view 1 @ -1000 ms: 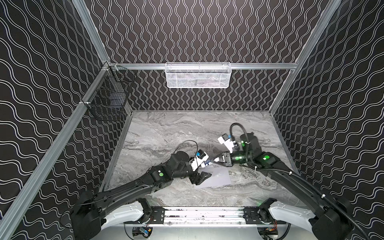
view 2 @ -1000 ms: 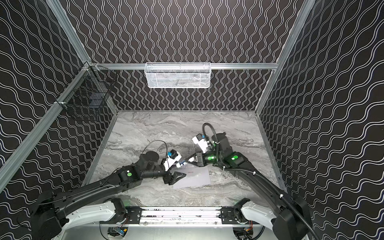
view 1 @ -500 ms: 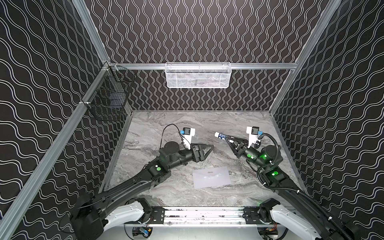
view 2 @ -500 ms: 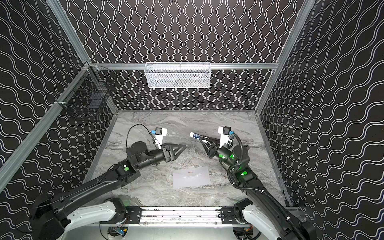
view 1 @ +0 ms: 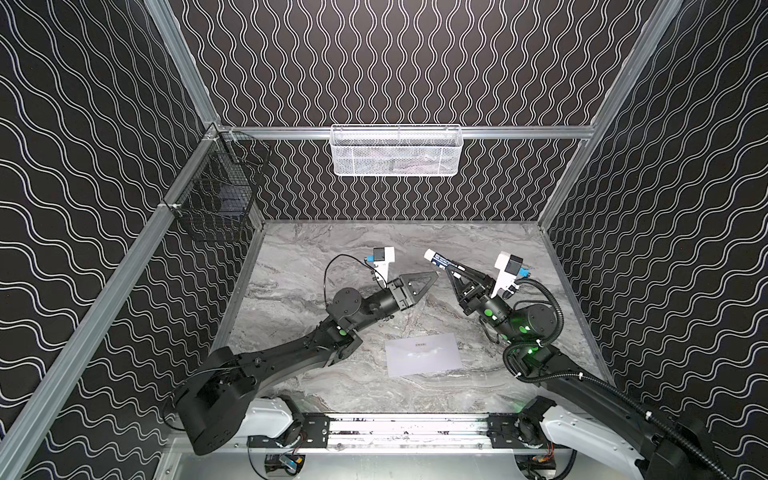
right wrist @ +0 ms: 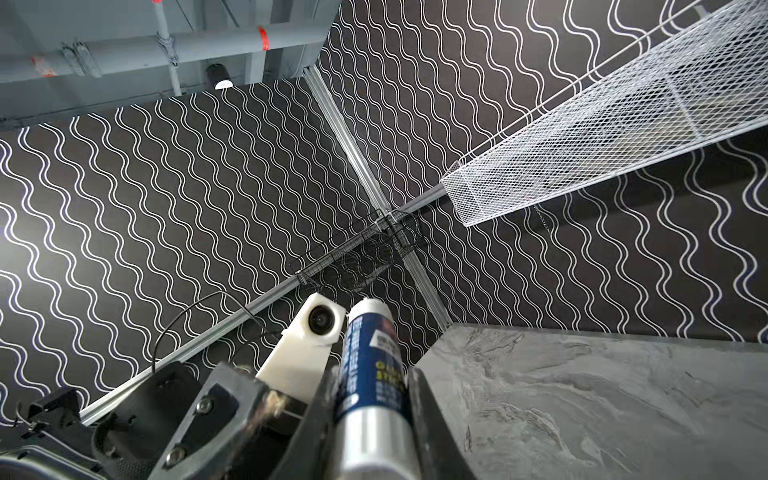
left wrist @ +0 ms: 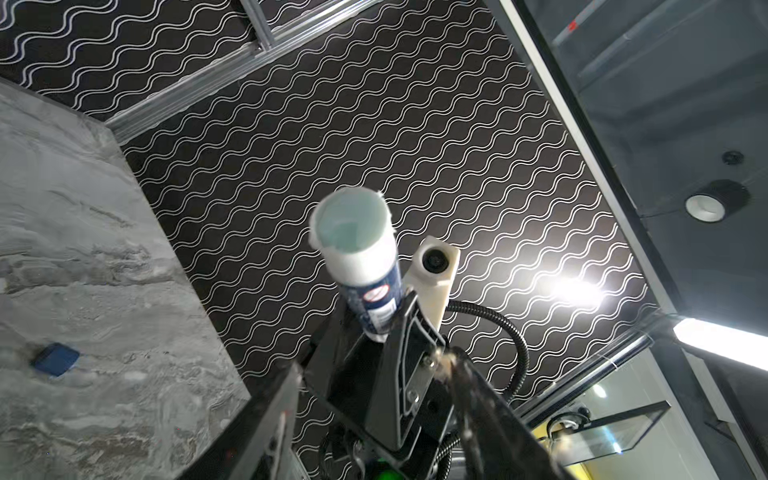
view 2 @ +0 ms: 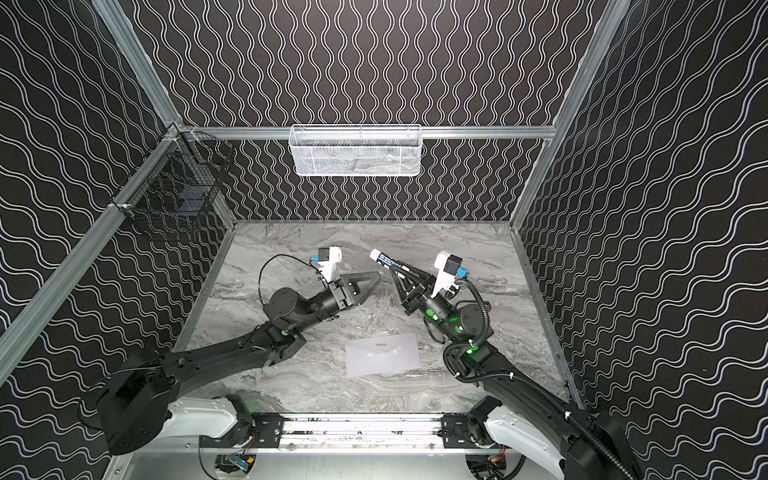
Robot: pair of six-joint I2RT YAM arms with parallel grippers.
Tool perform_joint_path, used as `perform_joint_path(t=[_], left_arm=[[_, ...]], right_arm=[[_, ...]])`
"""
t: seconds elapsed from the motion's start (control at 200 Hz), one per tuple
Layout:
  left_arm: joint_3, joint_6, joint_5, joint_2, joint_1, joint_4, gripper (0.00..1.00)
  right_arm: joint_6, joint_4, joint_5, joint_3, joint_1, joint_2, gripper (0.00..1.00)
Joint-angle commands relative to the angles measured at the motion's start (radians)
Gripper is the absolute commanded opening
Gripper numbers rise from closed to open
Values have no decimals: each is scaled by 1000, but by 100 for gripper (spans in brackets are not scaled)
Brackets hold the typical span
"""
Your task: Place the letter into the envelope and seal it
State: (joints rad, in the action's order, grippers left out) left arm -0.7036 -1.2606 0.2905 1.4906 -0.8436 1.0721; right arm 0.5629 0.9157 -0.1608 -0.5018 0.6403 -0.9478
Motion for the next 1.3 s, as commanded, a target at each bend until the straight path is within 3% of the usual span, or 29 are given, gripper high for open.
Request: perform_joint_path(t=[0.0, 0.761, 1.296], left_arm=[[3, -20, -28, 8, 0, 105, 62], [-23, -83, -58, 120, 5, 271, 34], [-23, -23, -14, 72, 25, 220, 20]], right_arm=[[-8, 78, 26, -1, 14, -2, 0], [-10, 58, 49, 40, 76, -24, 0], [10, 66, 24, 47, 91, -76, 0]])
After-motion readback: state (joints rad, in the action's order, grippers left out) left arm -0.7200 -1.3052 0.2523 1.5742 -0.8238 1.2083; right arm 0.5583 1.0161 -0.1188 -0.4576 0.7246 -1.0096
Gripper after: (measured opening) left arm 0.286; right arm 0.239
